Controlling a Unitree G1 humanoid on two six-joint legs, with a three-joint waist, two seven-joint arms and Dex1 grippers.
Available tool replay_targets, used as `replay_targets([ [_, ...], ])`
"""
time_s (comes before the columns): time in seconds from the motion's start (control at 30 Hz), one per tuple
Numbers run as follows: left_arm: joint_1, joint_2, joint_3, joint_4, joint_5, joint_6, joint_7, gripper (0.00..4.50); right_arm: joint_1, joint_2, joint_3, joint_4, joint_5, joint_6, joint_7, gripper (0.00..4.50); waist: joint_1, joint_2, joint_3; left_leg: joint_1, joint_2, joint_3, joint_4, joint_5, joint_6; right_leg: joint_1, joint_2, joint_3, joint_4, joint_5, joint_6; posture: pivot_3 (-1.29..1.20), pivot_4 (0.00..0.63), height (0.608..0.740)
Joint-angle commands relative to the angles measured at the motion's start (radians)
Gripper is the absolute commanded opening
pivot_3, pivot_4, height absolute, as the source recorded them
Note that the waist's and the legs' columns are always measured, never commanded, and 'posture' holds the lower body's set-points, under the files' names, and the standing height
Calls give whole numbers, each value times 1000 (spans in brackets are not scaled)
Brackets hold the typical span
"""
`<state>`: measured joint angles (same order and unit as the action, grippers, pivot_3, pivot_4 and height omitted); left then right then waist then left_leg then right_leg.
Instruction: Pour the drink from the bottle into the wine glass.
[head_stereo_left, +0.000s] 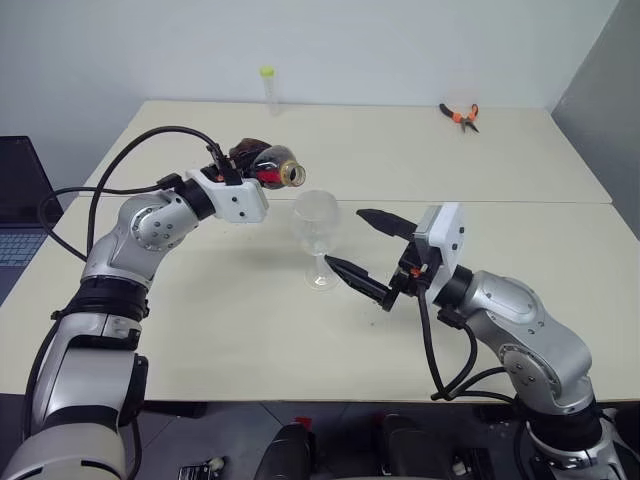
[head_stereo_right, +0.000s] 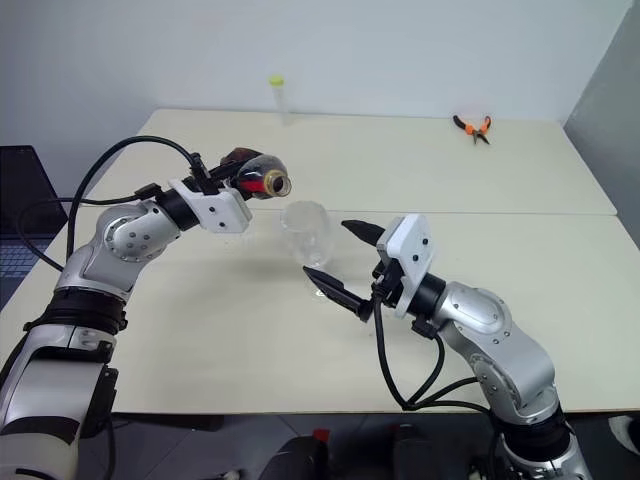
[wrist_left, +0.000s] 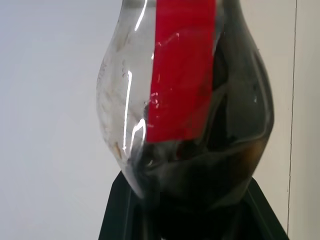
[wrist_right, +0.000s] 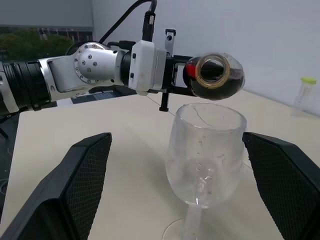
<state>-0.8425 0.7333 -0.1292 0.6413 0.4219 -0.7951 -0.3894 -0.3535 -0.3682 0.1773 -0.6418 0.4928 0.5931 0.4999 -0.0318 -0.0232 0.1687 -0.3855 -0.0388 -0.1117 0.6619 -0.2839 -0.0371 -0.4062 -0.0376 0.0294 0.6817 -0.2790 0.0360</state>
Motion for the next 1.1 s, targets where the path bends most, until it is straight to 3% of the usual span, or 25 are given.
replay_targets([
  [0.03,-56,29,8,-4,18,-37,49,745,-16,8,-1,-15,-2,-20,6,4500,0,0,0,0,0,0,0,0,0,0,0,0,0,0,0,0,150,740],
  [1.1,-187,85,-94,116,260,-163,325,739,-9,10,12,-22,-7,-18,1,4500,-1,0,0,0,-1,0,0,0,0,0,0,0,1,0,0,0,150,740],
])
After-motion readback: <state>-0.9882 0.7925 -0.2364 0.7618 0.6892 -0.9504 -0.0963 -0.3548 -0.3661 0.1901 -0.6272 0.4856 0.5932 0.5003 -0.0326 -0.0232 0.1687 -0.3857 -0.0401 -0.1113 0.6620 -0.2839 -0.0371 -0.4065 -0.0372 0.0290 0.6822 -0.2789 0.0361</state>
